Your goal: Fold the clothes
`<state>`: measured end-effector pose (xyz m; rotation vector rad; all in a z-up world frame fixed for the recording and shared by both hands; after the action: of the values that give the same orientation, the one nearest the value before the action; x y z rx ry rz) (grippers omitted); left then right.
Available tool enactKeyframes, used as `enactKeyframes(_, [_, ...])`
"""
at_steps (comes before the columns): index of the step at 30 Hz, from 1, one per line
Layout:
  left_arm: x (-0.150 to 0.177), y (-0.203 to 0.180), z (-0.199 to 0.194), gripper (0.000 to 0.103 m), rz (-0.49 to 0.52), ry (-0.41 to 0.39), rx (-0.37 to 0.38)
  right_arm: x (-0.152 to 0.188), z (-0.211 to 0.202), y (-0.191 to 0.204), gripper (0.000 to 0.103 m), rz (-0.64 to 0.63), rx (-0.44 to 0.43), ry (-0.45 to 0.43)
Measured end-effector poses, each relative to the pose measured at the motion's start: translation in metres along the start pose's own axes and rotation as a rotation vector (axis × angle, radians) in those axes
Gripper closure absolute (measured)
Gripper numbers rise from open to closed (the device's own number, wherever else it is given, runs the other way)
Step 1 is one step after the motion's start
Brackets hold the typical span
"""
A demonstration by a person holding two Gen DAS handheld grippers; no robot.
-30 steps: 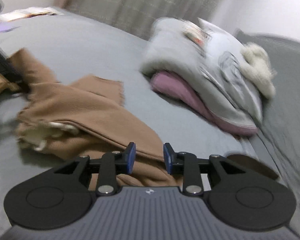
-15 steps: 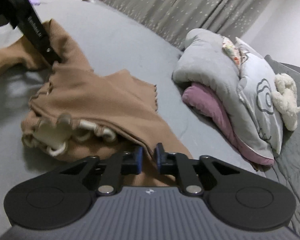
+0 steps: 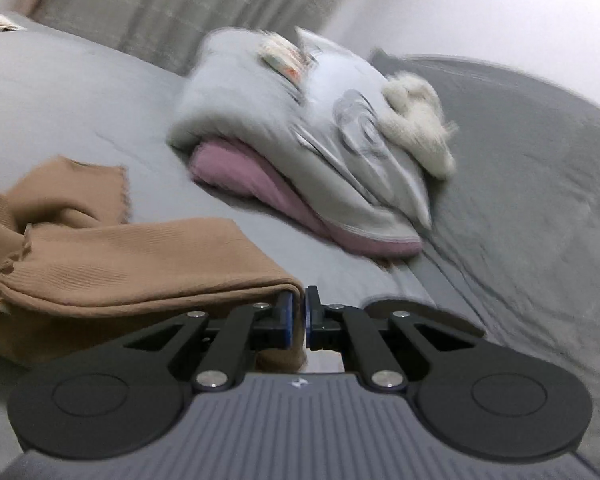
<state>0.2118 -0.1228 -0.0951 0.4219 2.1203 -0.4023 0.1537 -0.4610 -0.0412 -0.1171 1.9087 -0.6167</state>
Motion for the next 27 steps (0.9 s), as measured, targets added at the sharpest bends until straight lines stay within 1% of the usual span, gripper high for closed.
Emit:
enactKeyframes(1, [0.005, -0.008, -0.001, 0.093, 0.047, 0.009, 0.018, 0.005, 0.002, -0.006, 0.097, 0.023, 0.006, 0.021])
enactKeyframes(2, [0.01, -0.015, -0.001, 0.085, 0.094, 0.017, 0.033, 0.009, 0.005, -0.01, 0.097, 0.034, 0.012, 0.036])
enactKeyframes(3, [0.014, -0.021, -0.002, 0.071, 0.127, 0.013, 0.044, 0.017, 0.007, -0.016, 0.097, 0.047, 0.024, 0.064])
enactKeyframes(6, [0.026, -0.041, -0.004, 0.056, 0.225, 0.002, 0.079, 0.038, 0.011, -0.026, 0.097, 0.055, 0.052, 0.127])
enactKeyframes(7, [0.029, -0.044, -0.004, 0.054, 0.237, 0.003, 0.089, 0.043, 0.013, -0.026, 0.097, 0.056, 0.056, 0.143])
enactKeyframes(8, [0.034, -0.052, -0.005, 0.052, 0.27, 0.004, 0.115, 0.049, 0.015, -0.028, 0.097, 0.058, 0.058, 0.16])
enactKeyframes(9, [0.037, -0.055, -0.006, 0.051, 0.284, 0.004, 0.123, 0.058, 0.017, -0.03, 0.097, 0.062, 0.06, 0.19])
enactKeyframes(11, [0.044, -0.066, -0.006, 0.05, 0.353, 0.002, 0.159, 0.07, 0.019, -0.032, 0.096, 0.064, 0.052, 0.228])
enactKeyframes(12, [0.048, -0.072, -0.006, 0.05, 0.388, 0.001, 0.176, 0.073, 0.022, -0.033, 0.096, 0.063, 0.047, 0.238])
enactKeyframes(13, [0.05, -0.075, -0.005, 0.05, 0.402, 0.0, 0.187, 0.076, 0.024, -0.033, 0.096, 0.062, 0.041, 0.25])
enactKeyframes(15, [0.059, -0.088, -0.003, 0.047, 0.456, 0.007, 0.236, 0.083, 0.022, -0.036, 0.095, 0.059, 0.032, 0.266])
enactKeyframes(16, [0.062, -0.093, 0.0, 0.046, 0.478, 0.012, 0.25, 0.084, 0.02, -0.038, 0.092, 0.061, 0.03, 0.268])
enactKeyframes(18, [0.069, -0.098, 0.003, 0.043, 0.504, 0.016, 0.259, 0.086, 0.017, -0.041, 0.087, 0.065, 0.026, 0.27])
enactKeyframes(20, [0.078, -0.106, 0.007, 0.042, 0.54, 0.022, 0.266, 0.087, 0.015, -0.042, 0.079, 0.063, 0.022, 0.278])
enactKeyframes(22, [0.082, -0.109, 0.012, 0.042, 0.559, 0.015, 0.264, 0.092, 0.013, -0.044, 0.077, 0.058, 0.022, 0.3])
enactKeyframes(26, [0.08, -0.113, 0.019, 0.043, 0.566, -0.019, 0.264, 0.096, 0.009, -0.045, 0.077, 0.061, 0.003, 0.318])
enactKeyframes(27, [0.078, -0.114, 0.02, 0.047, 0.562, -0.03, 0.265, 0.093, 0.006, -0.045, 0.077, 0.053, -0.001, 0.314])
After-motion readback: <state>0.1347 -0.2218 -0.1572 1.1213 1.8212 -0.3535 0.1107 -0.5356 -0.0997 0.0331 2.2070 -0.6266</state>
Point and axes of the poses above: each gripper's, at about its wrist camera, not at the fingertips, and z roughly the way its jaws point, y to its left, x to its underside, the point moved 10 cm from there along z, roughly the way its jaws point, and after that the axes turned 10 degrees about -y, right-handed, at the moved point
